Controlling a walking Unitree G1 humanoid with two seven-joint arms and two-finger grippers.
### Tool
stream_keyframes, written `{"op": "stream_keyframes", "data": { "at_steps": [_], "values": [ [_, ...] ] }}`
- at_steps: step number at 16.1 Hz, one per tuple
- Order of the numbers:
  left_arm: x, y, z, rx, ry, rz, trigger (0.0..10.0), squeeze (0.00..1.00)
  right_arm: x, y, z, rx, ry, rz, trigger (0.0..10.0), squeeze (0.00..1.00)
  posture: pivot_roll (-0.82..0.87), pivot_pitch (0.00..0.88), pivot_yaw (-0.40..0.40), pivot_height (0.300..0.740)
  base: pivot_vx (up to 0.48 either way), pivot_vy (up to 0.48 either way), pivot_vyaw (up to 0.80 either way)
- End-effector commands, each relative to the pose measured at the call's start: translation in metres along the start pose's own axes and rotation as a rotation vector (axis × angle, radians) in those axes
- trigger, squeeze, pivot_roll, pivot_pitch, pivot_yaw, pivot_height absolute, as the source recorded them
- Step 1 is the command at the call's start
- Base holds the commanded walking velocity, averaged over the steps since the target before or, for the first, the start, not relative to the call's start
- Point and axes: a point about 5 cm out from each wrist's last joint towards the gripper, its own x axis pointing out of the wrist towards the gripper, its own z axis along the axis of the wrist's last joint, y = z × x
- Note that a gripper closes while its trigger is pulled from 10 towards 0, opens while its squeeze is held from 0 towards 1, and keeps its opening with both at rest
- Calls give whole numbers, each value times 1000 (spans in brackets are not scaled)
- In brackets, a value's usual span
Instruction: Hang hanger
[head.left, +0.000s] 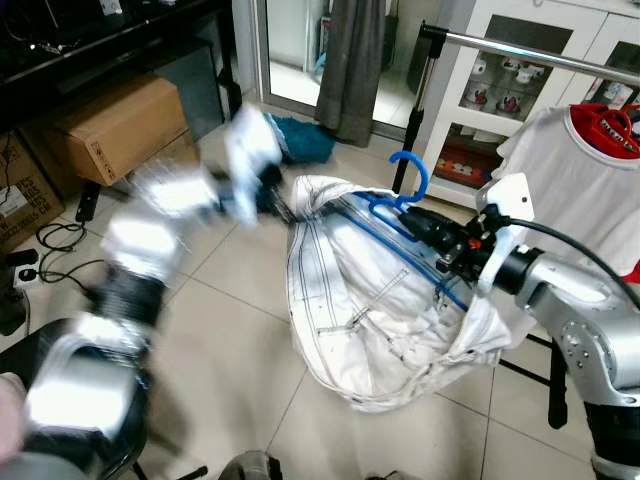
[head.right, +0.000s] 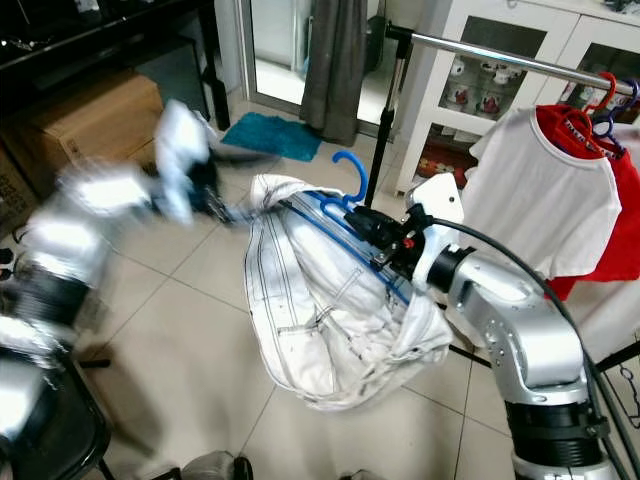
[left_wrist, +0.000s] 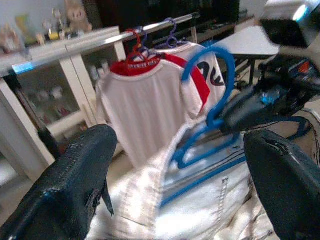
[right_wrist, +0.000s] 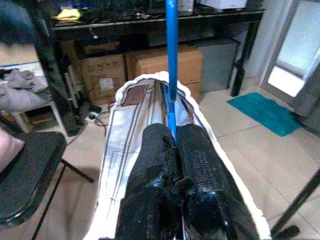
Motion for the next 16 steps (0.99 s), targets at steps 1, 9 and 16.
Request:
{"op": "stream_keyframes", "data": {
  "at_steps": [1,9,16],
  "values": [
    [-6,3,0,17,47,-43,10000,1000,-2,-2,18,-59,-67,33,0,0,-29,0,-25,740,0,0,0],
    [-21,10,-35,74,357,-195,10000,0,-4,18,37,-109,-108,256,0,0,-29,0,-19,740,0,0,0],
    [-11,18,-5,149,238,-297,10000,0,-9,30,33,-136,-68,335,0,0,-45,0,-6,740,0,0,0]
  ]
}}
